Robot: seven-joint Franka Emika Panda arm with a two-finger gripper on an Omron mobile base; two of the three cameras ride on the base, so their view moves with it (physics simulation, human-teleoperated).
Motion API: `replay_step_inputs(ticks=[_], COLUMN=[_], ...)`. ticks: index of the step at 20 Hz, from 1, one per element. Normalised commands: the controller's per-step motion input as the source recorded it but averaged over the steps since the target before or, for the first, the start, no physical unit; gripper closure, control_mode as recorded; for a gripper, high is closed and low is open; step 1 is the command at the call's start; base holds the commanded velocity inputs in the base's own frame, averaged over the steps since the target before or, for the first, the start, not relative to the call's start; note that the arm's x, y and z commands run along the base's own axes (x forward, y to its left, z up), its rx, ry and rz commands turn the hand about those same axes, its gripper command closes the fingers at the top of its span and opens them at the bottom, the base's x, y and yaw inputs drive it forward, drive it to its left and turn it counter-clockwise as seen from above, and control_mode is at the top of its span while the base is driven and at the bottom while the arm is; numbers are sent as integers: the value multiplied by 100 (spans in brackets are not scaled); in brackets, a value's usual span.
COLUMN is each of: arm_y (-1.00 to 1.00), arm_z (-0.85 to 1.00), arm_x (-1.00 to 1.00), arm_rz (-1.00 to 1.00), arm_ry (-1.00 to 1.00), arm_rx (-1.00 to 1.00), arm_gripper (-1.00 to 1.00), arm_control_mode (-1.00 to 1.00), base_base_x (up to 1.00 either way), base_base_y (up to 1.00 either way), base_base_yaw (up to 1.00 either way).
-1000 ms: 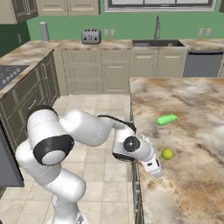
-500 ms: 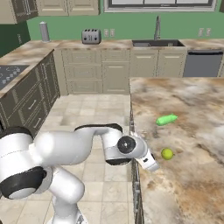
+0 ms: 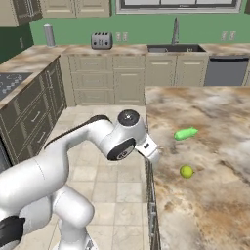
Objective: Open the fridge, remove the pear, corn, and steak, and place them on any counter.
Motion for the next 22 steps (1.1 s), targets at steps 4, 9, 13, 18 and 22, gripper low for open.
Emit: replay_step_inputs(ticks=[4,9,13,18,22], arm_y=[99,80,60,30,0], arm_z=[95,25,0,-6,0], arm_x=[0,-27,-41,-22,0], arm_rz=[19,11,6,3,0], arm_ry=[50,23,3,0,0], arm_rx=[14,5,0,0,0], arm_gripper=[-100,-100,-100,-100,-100], arm_control_mode=[-100,-100,-100,100,100], base_base_x=[0,0,0,-8,-59], base_base_y=[0,0,0,0,0], base_base_yaw=[0,0,0,2,59])
